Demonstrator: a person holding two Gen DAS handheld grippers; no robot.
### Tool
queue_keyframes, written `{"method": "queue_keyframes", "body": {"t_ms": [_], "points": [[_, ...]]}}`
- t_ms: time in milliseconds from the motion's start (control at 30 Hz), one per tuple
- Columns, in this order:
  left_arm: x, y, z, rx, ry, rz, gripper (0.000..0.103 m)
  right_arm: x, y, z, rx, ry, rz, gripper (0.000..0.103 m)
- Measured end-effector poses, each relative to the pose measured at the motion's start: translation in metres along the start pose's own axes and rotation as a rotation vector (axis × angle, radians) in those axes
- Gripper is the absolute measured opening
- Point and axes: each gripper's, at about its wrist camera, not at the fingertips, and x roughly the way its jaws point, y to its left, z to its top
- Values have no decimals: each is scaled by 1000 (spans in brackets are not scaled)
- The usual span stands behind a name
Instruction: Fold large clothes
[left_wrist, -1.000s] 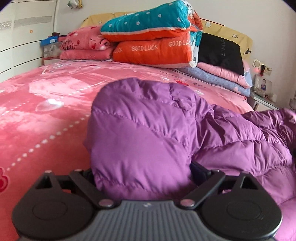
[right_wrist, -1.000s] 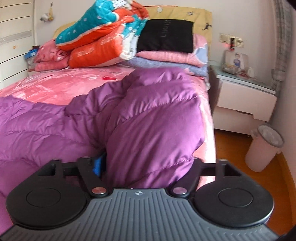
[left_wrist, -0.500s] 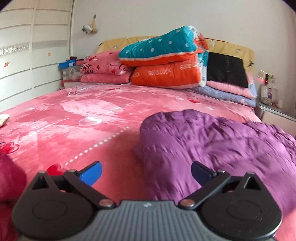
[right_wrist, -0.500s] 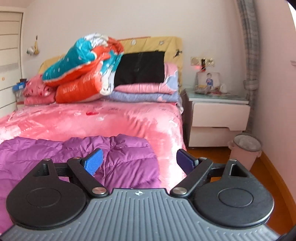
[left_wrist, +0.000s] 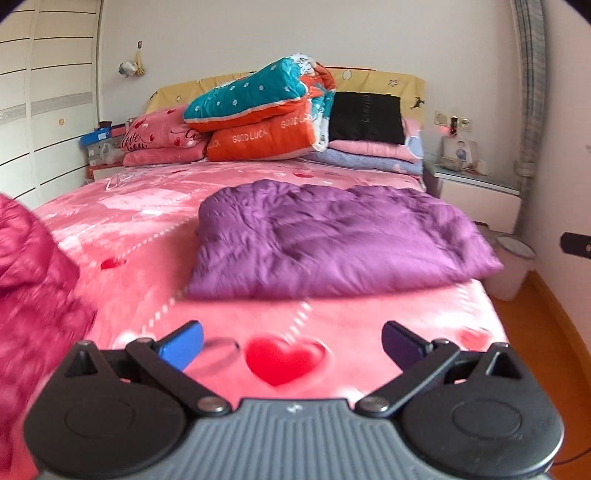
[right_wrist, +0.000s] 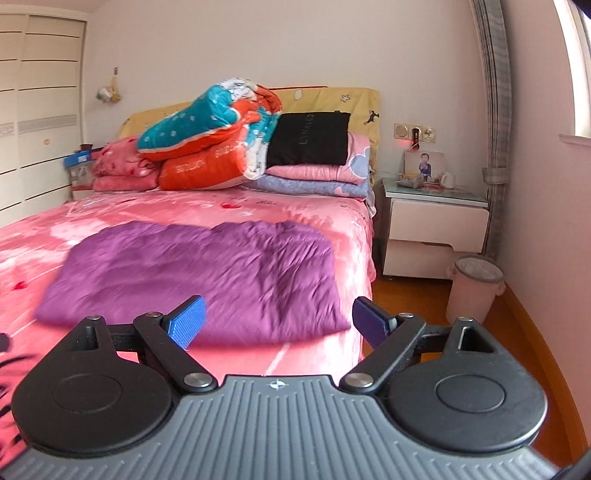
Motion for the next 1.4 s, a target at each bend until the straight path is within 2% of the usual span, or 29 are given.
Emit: {"method": "queue_keyframes", "body": {"t_ms": [133,300,433,633,900,1033,1400], "points": [[-68,-25,-6,-3,-22,18,102,-83,8,-8,9,-25,15,103],[-139,-49,-6,38,-72,34,102,-177,13,-9,4,-115,4,103],[-184,-60,-5,52,-97,70,102,-233,9,-5,46,-177,10,103],[-230,-67,-4,53,-136,78,102,-286,11,1,59,-219,9,103],[-261,-71,-13,70,-171,94,102,-326,13,8,89,-218,7,103],[-268,-69,-20,57,-163,105,102,-339,22,4,69,-202,7,103],[-279,-61,-35,35,-144,121,102,-333,29,-4,72,-142,12,103]]}}
